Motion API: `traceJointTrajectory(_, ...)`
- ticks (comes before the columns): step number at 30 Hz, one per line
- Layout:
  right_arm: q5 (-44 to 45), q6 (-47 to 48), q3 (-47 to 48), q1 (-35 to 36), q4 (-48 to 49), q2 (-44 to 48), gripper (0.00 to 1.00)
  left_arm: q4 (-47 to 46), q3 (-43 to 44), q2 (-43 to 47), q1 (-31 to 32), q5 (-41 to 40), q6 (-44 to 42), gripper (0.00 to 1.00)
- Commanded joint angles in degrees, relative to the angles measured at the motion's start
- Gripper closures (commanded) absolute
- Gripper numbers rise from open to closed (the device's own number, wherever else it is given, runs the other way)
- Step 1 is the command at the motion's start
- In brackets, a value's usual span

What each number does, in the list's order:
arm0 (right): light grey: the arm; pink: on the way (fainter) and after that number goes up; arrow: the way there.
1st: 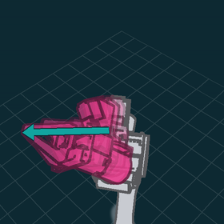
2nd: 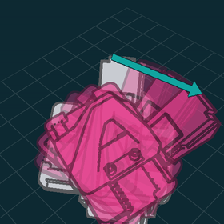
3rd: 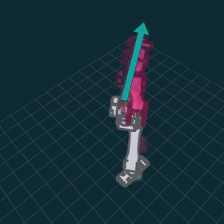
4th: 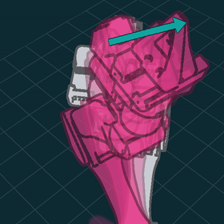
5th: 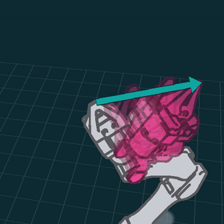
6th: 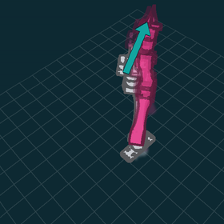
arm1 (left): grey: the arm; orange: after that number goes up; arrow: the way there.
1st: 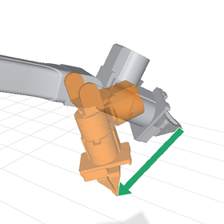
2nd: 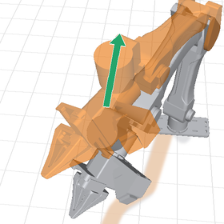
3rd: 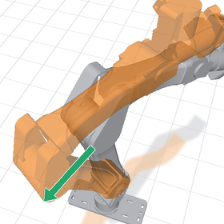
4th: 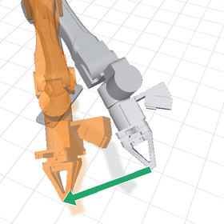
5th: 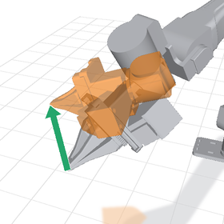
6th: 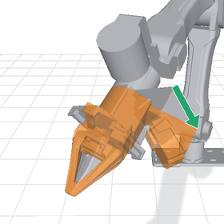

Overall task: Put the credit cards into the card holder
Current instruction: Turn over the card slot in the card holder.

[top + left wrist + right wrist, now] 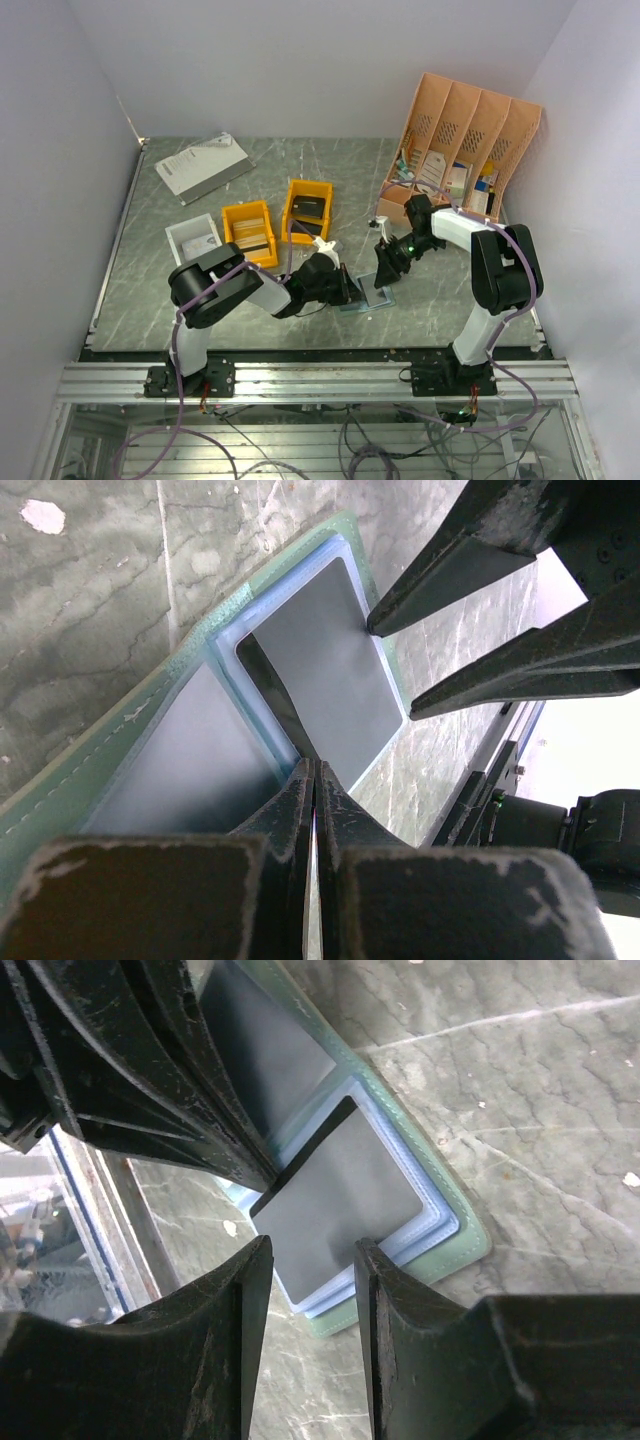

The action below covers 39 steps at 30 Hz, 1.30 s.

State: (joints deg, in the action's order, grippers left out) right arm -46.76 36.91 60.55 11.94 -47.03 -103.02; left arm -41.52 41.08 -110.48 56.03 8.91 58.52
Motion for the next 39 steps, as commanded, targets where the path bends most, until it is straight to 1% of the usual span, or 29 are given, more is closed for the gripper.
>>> traceJointTrajectory(1, -3.1, 2.0, 1.6, 0.4, -2.1, -0.7, 0.61, 1.9, -1.7, -1.6, 0.1, 0.0, -1.1, 0.93)
traceJointTrajectory(8, 1.2, -2.4, 0.2, 0.1, 1.9, 0.8, 0.61, 1.7, -1.7, -1.7, 0.1, 0.0, -1.1, 0.93)
traceJointTrajectory(14, 3.4, -3.9, -0.2, -0.4, 3.6, 1.6, 0.61, 1.6, -1.9, -1.9, 0.1, 0.1, -1.0, 0.93)
traceJointTrajectory(35, 2.6, -1.9, 0.9, 0.7, 1.0, -1.6, 0.6, 0.4, -2.5, -2.1, 0.1, 0.3, -0.8, 0.93)
traceJointTrajectory(39, 0.9, -0.5, 1.3, 1.1, -0.2, -1.8, 0.61, 0.3, -2.4, -2.2, 0.2, 0.3, -0.9, 0.93)
